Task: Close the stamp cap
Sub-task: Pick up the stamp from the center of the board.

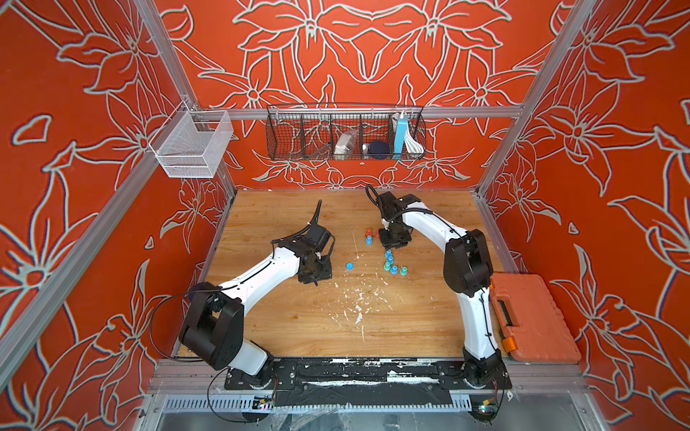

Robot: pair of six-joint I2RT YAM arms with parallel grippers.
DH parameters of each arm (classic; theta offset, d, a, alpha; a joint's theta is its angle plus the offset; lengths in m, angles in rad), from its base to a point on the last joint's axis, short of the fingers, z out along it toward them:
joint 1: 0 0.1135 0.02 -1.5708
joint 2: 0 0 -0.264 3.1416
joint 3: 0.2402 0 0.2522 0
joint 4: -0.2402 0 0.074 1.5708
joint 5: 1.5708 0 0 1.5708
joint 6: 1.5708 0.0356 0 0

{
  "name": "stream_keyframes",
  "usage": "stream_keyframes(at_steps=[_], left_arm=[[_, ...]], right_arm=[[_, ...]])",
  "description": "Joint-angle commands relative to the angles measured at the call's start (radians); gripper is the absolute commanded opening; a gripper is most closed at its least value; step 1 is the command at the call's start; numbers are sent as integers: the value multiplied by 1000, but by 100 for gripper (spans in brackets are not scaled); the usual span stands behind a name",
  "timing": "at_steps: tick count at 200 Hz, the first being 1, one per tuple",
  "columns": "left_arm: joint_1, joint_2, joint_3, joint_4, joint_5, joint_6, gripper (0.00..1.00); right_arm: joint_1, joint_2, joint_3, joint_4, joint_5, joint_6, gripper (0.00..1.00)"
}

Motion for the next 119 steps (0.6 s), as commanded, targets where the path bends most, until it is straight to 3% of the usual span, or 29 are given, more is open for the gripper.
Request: stream_keyframes(at_steps=[1, 119], left_arm=[[8, -21, -9, -12, -4, 5, 50], [27, -41, -26, -18, -8, 12, 50]], right_arm=[[5, 24, -13, 1, -12, 18, 39], [22, 47, -38, 24, -4, 30, 32]])
